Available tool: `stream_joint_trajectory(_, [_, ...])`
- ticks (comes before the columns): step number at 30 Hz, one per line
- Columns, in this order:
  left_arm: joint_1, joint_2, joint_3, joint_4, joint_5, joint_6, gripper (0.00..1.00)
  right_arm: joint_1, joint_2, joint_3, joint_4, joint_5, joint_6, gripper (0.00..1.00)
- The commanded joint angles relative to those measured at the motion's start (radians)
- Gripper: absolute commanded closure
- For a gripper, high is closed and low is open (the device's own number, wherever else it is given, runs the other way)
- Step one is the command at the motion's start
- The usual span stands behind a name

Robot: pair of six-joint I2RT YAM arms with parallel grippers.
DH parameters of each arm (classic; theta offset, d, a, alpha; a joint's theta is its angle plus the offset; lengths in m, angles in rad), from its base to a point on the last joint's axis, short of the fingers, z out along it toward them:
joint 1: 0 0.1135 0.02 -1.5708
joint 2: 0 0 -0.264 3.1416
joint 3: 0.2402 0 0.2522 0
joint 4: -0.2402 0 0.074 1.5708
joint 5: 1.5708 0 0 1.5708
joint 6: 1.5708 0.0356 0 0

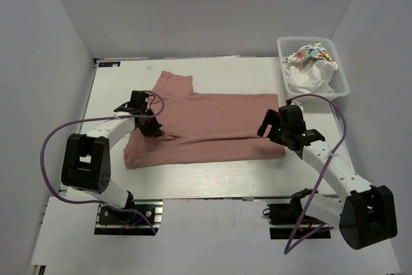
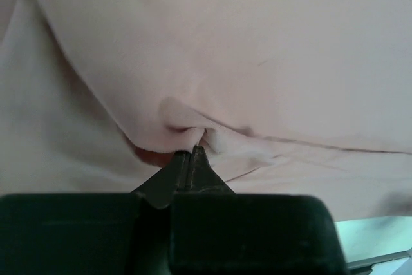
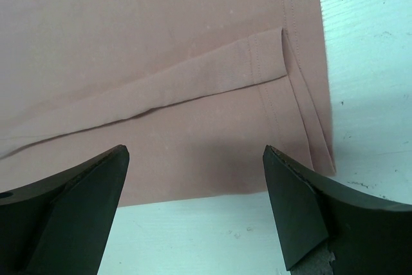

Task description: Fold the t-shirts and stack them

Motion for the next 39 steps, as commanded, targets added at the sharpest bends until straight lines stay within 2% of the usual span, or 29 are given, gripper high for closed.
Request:
stream_joint_trajectory(1, [-0.007, 0.012, 0.089, 0.043, 0.013, 0.044, 1.00, -0.008, -0.014, 0.040, -0.003, 0.016, -0.028, 0.10])
stream_joint_trajectory(17, [-0.045, 0.228, 0.333, 0.043, 0.132, 0.278, 1.00, -0.007, 0.032, 0.100, -0.023, 0.003, -0.059, 0.10])
stream_joint_trajectory(24, [-0.074, 0.363, 0.513, -0.021, 0.122, 0.371, 1.00, -0.008, 0.034, 0.084, -0.023, -0.002, -0.059, 0.10])
stream_joint_trajectory(25, [-0.074, 0.380, 0.537, -0.043, 0.122, 0.380, 0.96, -0.011, 0.037, 0.084, -0.023, -0.002, -0.054, 0.10])
stream_joint_trajectory(26, [-0.083, 0.410, 0.561, -0.076, 0.107, 0.381, 0.87, -0.010, 0.042, 0.083, -0.024, -0.002, -0.057, 0.10])
stream_joint_trajectory(27, [-0.083, 0.423, 0.607, -0.090, 0.107, 0.396, 0.66, -0.010, 0.042, 0.087, -0.024, -0.005, -0.059, 0.10])
stream_joint_trajectory(29, [-0.083, 0.434, 0.649, -0.112, 0.087, 0.406, 0.39, -0.011, 0.048, 0.086, -0.027, -0.017, -0.060, 0.10])
stream_joint_trajectory(30, [-0.092, 0.443, 0.682, -0.132, 0.072, 0.407, 0.15, -0.010, 0.046, 0.084, -0.023, -0.023, -0.062, 0.10])
stream_joint_trajectory(31, [-0.092, 0.443, 0.693, -0.141, 0.072, 0.407, 0.04, -0.010, 0.048, 0.086, -0.024, -0.030, -0.063, 0.10])
stream_joint_trajectory(32, [-0.092, 0.423, 0.693, -0.141, 0.061, 0.407, 0.00, -0.011, 0.051, 0.084, -0.017, -0.037, -0.065, 0.10])
stream_joint_trajectory(34, [-0.092, 0.357, 0.666, -0.141, 0.038, 0.404, 0.00, -0.010, 0.051, 0.077, -0.003, -0.054, -0.068, 0.10])
stream_joint_trajectory(39, [-0.092, 0.143, 0.425, -0.046, -0.015, 0.313, 0.00, -0.008, 0.066, 0.069, 0.014, -0.097, -0.080, 0.10])
